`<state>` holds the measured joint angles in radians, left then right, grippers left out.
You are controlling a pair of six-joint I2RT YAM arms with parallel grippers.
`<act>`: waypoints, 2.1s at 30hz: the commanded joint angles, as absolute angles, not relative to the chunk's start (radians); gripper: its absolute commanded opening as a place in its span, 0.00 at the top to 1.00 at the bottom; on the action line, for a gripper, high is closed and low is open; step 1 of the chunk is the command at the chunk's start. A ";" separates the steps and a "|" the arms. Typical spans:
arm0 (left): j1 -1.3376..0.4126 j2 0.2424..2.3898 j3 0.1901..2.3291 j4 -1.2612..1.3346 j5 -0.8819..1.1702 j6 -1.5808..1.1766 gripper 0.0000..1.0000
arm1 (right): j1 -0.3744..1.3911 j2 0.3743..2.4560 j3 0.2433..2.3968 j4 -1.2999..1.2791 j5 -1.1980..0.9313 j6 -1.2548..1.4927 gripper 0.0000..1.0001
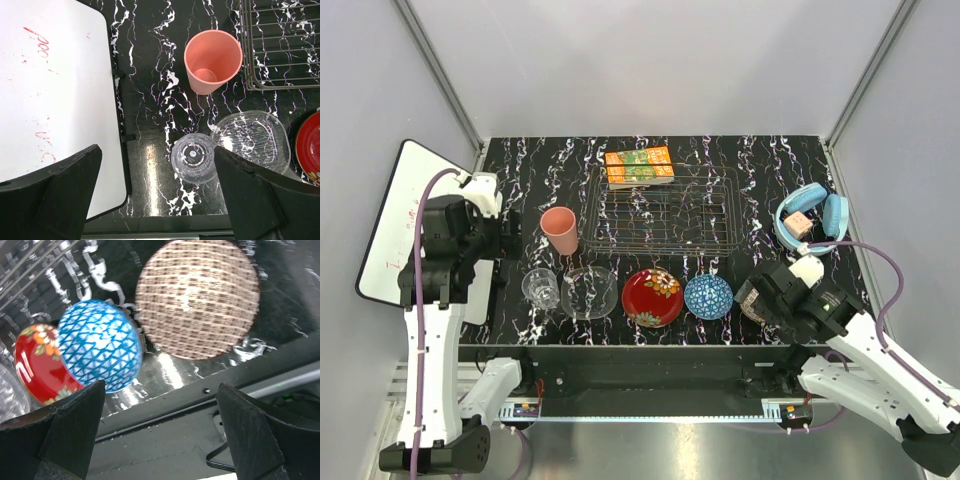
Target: Load the mixed dishes into the dish rack
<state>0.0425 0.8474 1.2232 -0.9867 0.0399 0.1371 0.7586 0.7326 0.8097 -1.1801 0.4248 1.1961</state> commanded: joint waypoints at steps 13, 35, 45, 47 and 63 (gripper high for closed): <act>0.045 0.887 1.275 -0.931 0.034 0.149 0.01 | 0.761 0.672 0.792 -1.359 0.673 1.635 0.00; 0.052 0.911 1.292 -0.905 0.048 0.166 0.01 | 0.718 0.995 0.581 -1.034 0.678 1.723 0.26; 0.052 0.908 1.316 -0.905 0.041 0.167 0.01 | 0.667 1.014 0.577 -0.968 0.640 1.626 0.65; 0.054 0.907 1.319 -0.905 0.040 0.172 0.01 | 0.666 1.014 0.577 -0.965 0.637 1.620 0.73; 0.057 0.882 1.307 -0.904 0.040 0.186 0.01 | 0.663 0.947 0.730 -1.023 0.785 1.399 1.00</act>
